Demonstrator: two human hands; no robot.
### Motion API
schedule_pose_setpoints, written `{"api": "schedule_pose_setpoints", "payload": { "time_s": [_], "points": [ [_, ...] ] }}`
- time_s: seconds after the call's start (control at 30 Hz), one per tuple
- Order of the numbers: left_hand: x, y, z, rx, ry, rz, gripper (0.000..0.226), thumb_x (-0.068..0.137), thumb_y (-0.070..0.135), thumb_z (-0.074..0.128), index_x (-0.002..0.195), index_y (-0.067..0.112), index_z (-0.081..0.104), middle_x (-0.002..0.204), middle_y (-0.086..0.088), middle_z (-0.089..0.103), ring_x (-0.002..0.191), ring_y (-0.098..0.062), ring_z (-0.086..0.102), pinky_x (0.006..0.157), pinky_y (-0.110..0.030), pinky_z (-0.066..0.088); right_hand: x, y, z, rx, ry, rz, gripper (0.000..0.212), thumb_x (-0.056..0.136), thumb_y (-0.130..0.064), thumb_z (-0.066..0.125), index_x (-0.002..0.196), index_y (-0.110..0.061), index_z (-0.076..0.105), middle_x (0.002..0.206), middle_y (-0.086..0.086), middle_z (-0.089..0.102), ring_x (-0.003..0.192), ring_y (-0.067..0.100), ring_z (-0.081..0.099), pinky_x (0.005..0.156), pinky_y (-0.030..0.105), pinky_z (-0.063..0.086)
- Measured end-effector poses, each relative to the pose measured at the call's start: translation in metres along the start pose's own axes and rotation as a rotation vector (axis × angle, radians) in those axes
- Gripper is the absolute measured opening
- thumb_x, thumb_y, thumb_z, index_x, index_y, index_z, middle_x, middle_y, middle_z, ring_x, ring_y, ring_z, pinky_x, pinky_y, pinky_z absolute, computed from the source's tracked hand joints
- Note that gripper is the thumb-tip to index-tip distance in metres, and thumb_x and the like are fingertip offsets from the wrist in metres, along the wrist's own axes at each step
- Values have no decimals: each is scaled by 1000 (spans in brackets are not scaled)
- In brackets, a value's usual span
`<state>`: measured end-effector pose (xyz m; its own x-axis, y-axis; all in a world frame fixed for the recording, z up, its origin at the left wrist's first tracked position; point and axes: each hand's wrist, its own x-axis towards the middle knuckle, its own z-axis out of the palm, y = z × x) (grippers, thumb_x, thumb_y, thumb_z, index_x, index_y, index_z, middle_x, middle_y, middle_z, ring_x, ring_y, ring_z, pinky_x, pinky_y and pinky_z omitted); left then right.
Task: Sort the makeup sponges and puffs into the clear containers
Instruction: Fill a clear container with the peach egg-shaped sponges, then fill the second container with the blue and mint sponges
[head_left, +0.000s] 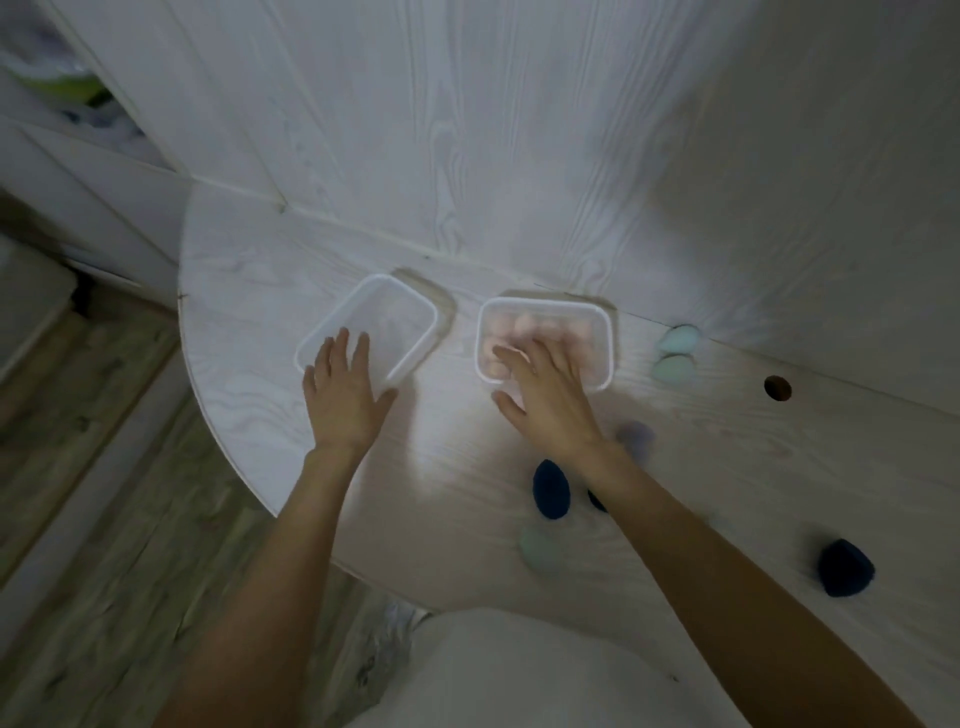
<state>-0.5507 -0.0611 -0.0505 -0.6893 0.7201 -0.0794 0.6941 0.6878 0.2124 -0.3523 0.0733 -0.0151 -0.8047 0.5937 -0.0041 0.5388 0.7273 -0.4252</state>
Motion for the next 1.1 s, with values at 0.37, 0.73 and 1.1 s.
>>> {"api": "schedule_pose_setpoints", "payload": {
  "time_s": [0.37,0.73,1.1],
  "points": [
    [-82,-57,2,-298,-64,341,51,89,24,53,139,19,42,150,1,31,140,-19,25,110,-55,25,-13,-68,41,589,-208,454,61,94,-38,51,144,-12,28,132,10,51,115,25,53,96,30,39],
    [-109,-60,9,-854,-88,-45,82,82,26,70,147,14,21,152,0,9,139,-13,18,110,-27,25,-50,-69,62,826,-215,663,46,94,-28,53,135,-12,38,97,0,54,93,25,63,86,37,54],
    [-108,-43,8,-827,-285,-275,40,87,50,56,117,23,52,89,3,63,82,-17,65,82,-38,54,-63,-70,64,900,-123,761,40,97,-24,46,134,-13,35,95,-2,53,61,10,62,68,29,48]
  ]
}}
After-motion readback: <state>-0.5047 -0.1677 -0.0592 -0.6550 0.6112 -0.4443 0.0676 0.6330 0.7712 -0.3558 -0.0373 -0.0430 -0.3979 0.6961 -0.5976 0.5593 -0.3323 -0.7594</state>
